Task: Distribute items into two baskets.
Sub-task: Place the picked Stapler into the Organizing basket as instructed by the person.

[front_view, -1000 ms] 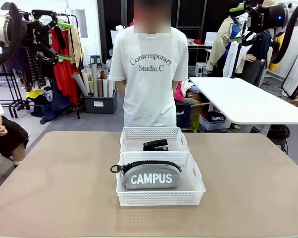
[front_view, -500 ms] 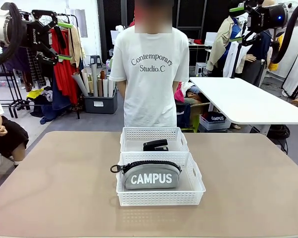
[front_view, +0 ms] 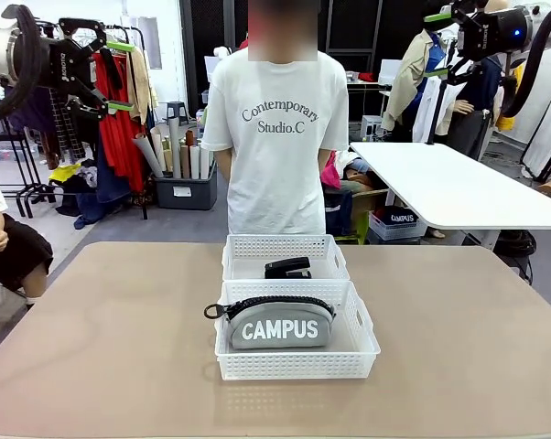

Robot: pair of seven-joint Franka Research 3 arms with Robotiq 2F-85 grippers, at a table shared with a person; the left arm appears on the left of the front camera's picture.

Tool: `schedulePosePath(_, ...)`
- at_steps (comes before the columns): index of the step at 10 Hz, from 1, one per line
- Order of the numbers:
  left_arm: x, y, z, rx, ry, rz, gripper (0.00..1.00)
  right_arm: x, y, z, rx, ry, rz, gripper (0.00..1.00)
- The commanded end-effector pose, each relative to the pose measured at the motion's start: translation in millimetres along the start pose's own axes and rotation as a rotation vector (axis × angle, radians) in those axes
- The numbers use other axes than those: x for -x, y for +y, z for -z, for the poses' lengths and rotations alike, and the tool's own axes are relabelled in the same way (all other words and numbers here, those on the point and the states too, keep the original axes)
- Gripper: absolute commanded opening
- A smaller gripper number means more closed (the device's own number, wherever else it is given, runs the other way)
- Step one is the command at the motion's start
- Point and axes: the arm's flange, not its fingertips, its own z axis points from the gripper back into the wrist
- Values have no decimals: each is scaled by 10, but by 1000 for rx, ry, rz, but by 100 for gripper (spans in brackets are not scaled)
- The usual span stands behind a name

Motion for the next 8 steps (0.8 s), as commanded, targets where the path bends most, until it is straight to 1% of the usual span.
schedulePosePath(1, 20, -12, 2, 0, 1, 0, 100, 44, 24, -4, -2, -4, 2, 100)
schedulePosePath(8, 20, -12, 2, 0, 1, 0, 100, 44, 24, -4, -2, -4, 2, 100)
